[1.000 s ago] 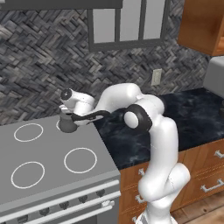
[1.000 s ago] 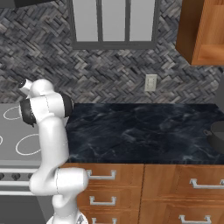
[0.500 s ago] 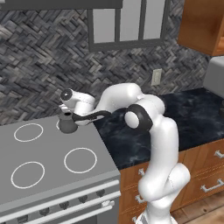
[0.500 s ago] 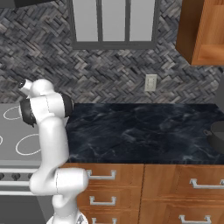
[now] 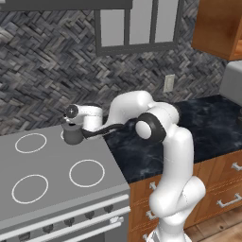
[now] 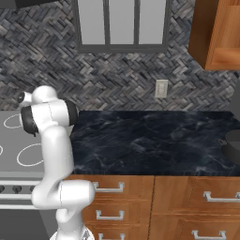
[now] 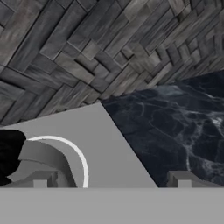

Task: Pick the kettle from the cabinet and place it on a stove burner. Then pick the pot from the counter and place it on another stove burner. Finally, turn both burners on.

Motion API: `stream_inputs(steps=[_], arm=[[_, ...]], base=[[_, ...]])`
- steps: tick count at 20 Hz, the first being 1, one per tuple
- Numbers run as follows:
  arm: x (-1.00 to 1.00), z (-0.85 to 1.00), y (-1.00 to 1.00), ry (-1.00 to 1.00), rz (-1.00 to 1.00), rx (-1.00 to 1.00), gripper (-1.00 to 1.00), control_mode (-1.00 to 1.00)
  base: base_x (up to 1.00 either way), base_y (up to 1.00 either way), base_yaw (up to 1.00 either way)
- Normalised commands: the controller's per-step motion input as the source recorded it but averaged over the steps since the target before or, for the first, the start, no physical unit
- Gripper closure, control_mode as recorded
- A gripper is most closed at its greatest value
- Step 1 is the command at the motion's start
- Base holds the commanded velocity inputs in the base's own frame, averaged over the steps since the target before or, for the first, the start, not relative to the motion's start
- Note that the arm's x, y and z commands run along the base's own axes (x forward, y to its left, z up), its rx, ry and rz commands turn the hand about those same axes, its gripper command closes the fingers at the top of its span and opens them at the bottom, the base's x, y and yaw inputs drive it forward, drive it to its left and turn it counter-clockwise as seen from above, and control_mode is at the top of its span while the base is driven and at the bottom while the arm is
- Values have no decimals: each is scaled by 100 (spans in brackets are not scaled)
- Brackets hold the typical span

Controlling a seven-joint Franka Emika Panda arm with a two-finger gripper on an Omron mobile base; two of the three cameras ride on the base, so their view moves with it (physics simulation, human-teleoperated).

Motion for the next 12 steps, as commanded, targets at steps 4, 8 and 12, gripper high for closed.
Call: stream_inputs(steps=[4, 8, 12], arm=[[-10, 0, 1, -3, 0, 0, -100, -100], [-3, 0, 1, 0, 0, 0, -100, -100], [-1, 0, 0, 0, 0, 0, -100, -100]], base=[[0, 0, 0], [0, 0, 0], [0, 0, 0]])
